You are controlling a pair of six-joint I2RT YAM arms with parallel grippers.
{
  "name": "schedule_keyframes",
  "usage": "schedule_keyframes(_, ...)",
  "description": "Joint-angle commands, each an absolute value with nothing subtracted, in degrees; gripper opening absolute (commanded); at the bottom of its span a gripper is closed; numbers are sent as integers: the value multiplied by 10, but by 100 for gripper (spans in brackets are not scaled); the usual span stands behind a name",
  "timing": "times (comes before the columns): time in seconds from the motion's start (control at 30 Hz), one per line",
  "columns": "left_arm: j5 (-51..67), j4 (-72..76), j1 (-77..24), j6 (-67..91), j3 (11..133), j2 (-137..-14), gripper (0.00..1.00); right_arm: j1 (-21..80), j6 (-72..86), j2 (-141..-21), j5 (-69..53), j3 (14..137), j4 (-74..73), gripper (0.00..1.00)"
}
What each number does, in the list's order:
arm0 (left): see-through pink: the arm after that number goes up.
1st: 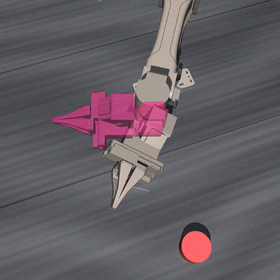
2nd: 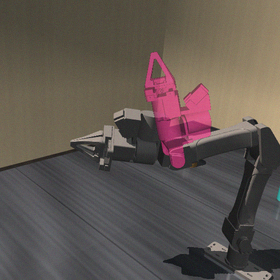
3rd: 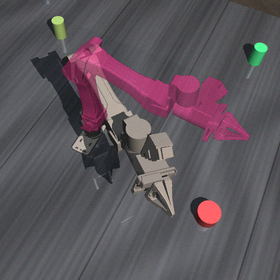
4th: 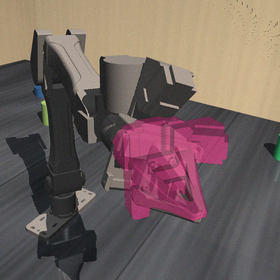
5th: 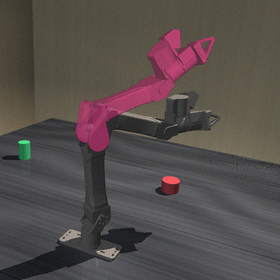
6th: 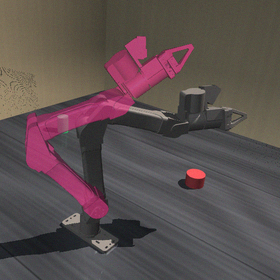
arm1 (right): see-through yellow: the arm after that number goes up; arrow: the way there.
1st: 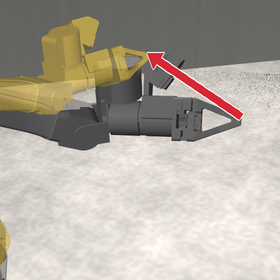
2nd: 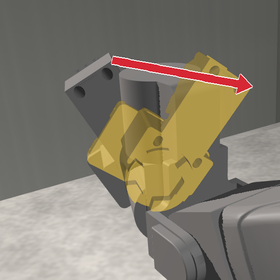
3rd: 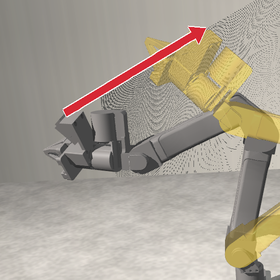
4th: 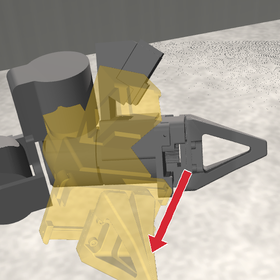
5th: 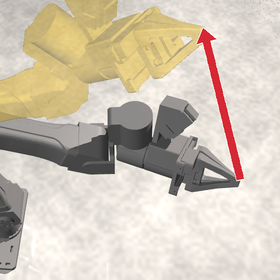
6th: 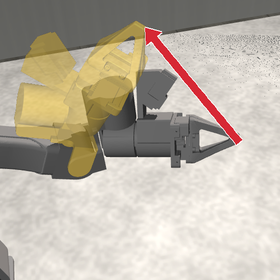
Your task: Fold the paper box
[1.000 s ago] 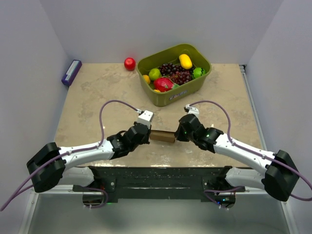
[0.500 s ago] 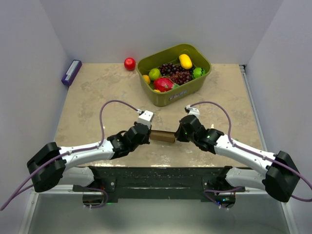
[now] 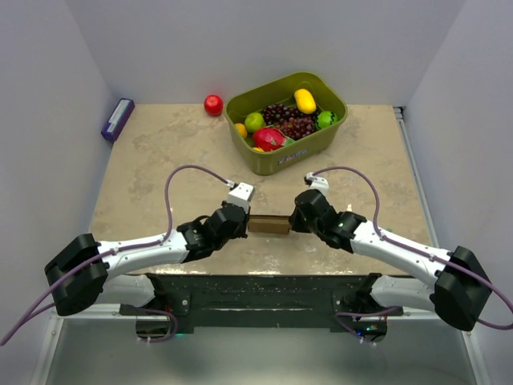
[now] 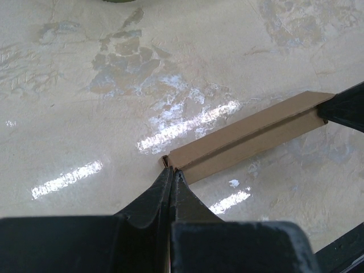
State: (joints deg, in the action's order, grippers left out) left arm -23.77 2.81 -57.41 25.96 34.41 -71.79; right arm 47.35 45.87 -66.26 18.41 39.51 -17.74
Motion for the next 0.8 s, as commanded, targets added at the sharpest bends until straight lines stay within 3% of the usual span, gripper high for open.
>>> schedule_keyframes(0.0,-225,-24,-578,264,344,-732,0,472,439,-695,229,379,-250,0)
schedule_keyframes(0.4,-227,-25,-580,263,349,-744,0,473,432,-686,223,397,-287,0)
schedule_keyframes(0.43,-227,-25,-580,263,350,-744,0,472,432,-686,218,403,-292,3)
schedule_keyframes(0.57,-229,-27,-580,263,353,-744,0,472,432,-665,197,428,-303,37)
schedule_keyframes(0.77,-230,-30,-580,265,352,-744,0,471,442,-627,187,453,-314,61)
